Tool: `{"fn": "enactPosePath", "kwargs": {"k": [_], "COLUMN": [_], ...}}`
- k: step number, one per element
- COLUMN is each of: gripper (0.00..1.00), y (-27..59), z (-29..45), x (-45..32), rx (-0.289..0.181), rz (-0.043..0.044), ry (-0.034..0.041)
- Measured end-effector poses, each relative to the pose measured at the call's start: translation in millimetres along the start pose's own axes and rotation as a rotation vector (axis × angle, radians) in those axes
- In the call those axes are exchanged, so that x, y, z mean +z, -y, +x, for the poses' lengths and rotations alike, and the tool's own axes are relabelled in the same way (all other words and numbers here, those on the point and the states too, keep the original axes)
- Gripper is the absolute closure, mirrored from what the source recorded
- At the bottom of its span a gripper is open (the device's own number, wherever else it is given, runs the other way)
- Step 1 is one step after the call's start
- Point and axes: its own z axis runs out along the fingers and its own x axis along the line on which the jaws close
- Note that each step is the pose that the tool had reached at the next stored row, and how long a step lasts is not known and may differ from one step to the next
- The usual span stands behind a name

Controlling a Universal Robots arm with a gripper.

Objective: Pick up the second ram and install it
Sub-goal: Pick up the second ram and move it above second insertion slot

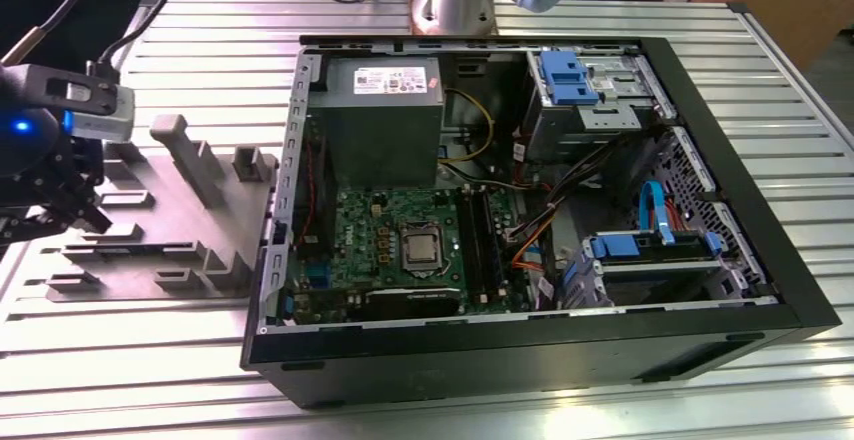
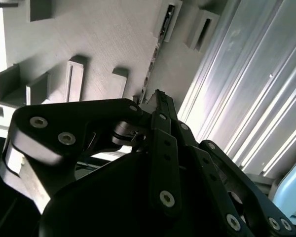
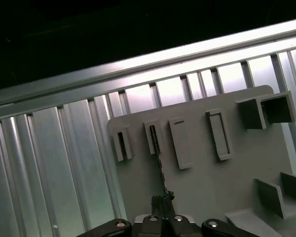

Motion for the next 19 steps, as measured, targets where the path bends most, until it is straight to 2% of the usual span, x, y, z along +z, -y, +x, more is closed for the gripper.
{"fn": "enactPosePath", "kwargs": {"k": [5,9,13,19], "gripper": [0.9,0.9,0.9,0.9], "y": [0.1,0.0,0.0,-0.1], "z": [0.1,0.1,0.2,0.3], "x": [2.6,6.0,6.7,14.0], "rx": [-0.09,-0.133,-0.136,-0.136], "rz": [-0.0005,0.0037,0.0039,0.0067], "ry": [-0.0013,-0.001,-0.0012,-0.0004]}}
